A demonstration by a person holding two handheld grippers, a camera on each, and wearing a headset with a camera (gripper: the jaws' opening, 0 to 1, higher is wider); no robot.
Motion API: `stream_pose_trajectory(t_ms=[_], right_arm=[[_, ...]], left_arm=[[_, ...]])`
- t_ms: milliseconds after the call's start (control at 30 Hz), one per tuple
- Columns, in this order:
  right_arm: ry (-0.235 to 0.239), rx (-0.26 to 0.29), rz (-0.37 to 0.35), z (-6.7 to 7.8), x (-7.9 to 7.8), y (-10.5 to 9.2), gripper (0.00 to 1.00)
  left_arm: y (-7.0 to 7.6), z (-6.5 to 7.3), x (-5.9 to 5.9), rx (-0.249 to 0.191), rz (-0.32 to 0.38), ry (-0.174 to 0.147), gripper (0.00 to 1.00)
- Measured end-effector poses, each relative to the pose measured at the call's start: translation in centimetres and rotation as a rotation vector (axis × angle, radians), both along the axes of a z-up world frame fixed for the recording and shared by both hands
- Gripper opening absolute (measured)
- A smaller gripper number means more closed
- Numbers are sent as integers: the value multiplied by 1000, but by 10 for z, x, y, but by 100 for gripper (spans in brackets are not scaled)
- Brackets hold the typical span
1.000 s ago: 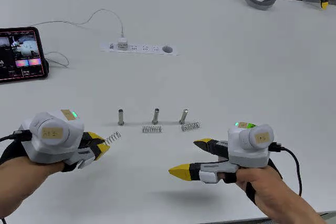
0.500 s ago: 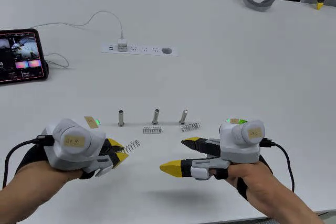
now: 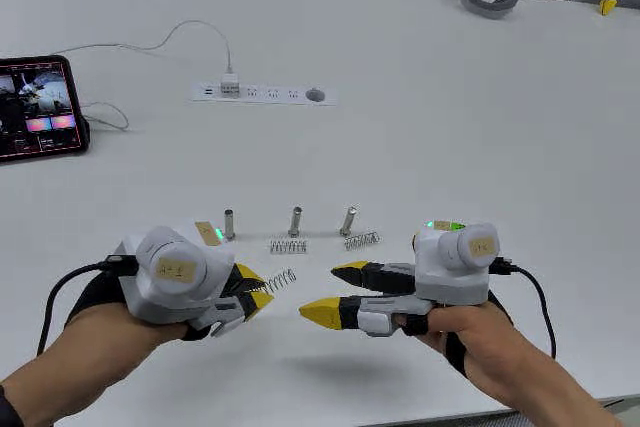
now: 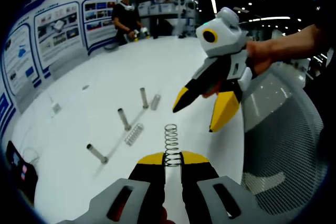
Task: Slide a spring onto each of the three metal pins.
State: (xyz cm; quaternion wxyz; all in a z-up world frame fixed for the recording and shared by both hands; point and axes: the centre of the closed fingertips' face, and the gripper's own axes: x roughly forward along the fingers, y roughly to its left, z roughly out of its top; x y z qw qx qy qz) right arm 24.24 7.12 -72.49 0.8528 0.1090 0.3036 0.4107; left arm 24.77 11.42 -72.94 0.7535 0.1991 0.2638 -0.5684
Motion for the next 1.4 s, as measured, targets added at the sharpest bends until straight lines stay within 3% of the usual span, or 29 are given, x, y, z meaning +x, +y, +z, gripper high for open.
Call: stream_pose_trajectory(t_ms=[300, 733, 1133, 1400], right_arm=[[17, 84, -7, 11, 3, 9, 33], [55, 140, 1, 13, 2, 17, 27], [82, 178, -1, 19, 3, 18, 16], [84, 223, 17, 34, 3, 20, 13]], left_arm=[[-5, 3, -4, 4, -39, -15, 10], [-15, 13, -12, -10, -81, -31, 10], [-17, 13, -13, -3, -104, -31, 10], [-19, 15, -14, -15, -120, -31, 9]])
